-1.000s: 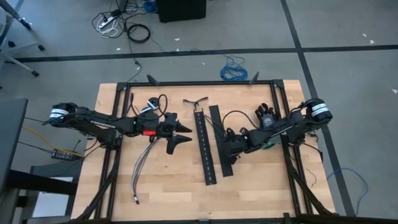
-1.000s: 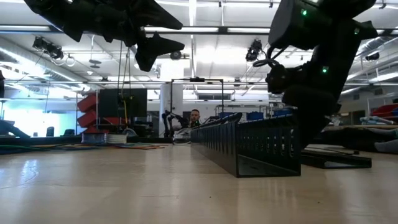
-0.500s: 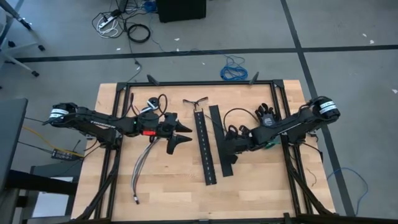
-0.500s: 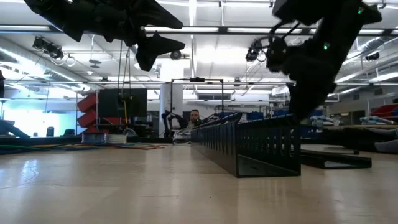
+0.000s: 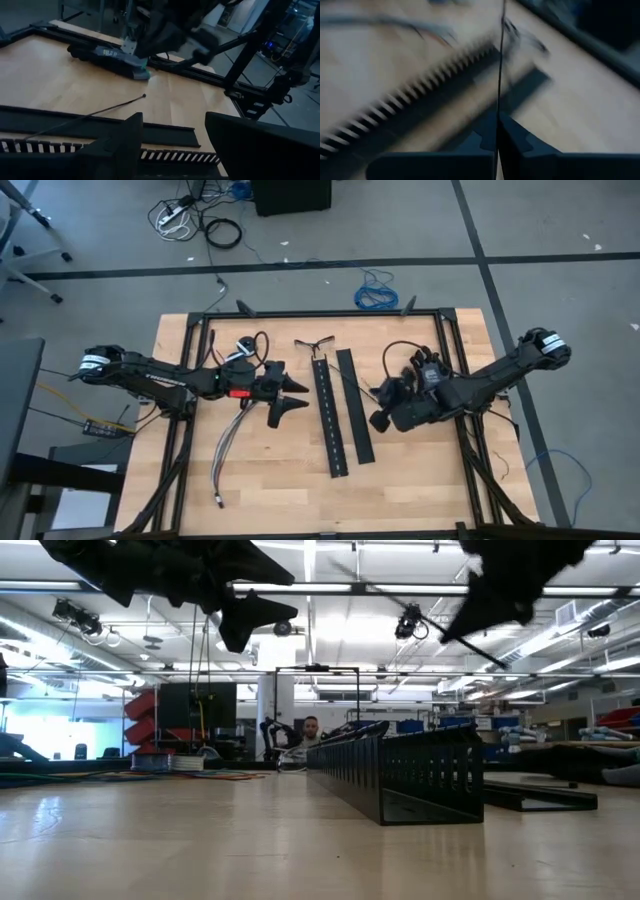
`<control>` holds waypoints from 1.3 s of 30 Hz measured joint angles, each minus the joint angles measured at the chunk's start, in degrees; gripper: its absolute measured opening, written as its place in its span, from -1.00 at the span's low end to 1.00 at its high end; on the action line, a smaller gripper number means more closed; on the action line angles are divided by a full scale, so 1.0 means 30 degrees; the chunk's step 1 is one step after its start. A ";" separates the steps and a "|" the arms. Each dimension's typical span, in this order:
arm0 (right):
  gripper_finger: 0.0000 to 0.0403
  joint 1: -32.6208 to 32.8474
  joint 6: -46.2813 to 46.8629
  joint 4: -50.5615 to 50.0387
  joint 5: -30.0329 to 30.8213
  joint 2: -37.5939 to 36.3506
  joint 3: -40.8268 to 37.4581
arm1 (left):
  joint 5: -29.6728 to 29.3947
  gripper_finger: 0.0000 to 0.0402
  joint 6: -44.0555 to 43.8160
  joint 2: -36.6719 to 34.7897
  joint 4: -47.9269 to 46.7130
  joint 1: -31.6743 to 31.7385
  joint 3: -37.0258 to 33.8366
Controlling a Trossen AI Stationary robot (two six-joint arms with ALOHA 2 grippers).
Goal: Ziptie cables
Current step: Wrap the black zip tie on the cable
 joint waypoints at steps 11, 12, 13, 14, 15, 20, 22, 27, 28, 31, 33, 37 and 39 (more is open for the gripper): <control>-1.00 -0.1642 -1.0895 1.5887 -0.5407 0.3048 0.0000 | 0.0432 0.05 0.0079 0.0942 0.5483 -0.0758 0.0015; -1.00 -0.1841 -1.1071 1.6501 -0.5955 0.3260 0.0000 | 0.0508 0.05 0.0150 0.0953 0.5781 -0.0847 0.0015; -1.00 -0.2027 -1.1177 1.6868 -0.6374 0.3424 0.0000 | 0.0532 0.05 0.0315 0.0953 0.6034 -0.0923 0.0015; -1.00 -0.2223 -1.1187 1.7254 -0.6830 0.3622 0.0000 | 0.0533 0.05 0.0485 0.0953 0.6335 -0.1003 0.0015; -1.00 -0.2383 -1.1184 1.7565 -0.7242 0.3810 0.0001 | 0.0529 0.05 0.0572 0.0950 0.6542 -0.1073 0.0015; -1.00 -0.3031 -1.0971 1.8721 -0.8920 0.4726 0.0000 | 0.0427 0.05 0.1065 0.0939 0.7222 -0.1115 0.0015; -1.00 -0.3171 -1.0904 1.8978 -0.9257 0.4950 0.0000 | 0.0357 0.05 0.1362 0.0939 0.7267 -0.1115 0.0015; -1.00 -0.3264 -1.0894 1.8999 -0.9586 0.5014 0.0000 | -0.0177 0.05 0.1631 0.0939 0.7366 -0.1100 0.0015; -1.00 -0.3264 -1.0894 1.8993 -0.9621 0.5014 0.0000 | -0.0294 0.05 0.1730 0.0939 0.7391 -0.1100 0.0015; -1.00 -0.3300 -1.0894 1.8970 -0.9621 0.5014 0.0000 | -0.0560 0.05 0.2438 0.0939 0.7524 -0.1093 0.0015; -1.00 -0.3307 -1.0894 1.8859 -0.9647 0.5014 0.0000 | -0.0585 0.05 0.2637 0.0939 0.7851 -0.1093 0.0015; -1.00 -0.3315 -1.0887 1.8826 -0.9687 0.5014 0.0000 | -0.1030 0.05 0.3108 0.0939 0.8611 -0.1093 0.0015; -1.00 -0.3339 -1.0830 1.8766 -0.9701 0.5007 0.0000 | -0.1088 0.05 0.3149 0.0939 0.9053 -0.1093 0.0023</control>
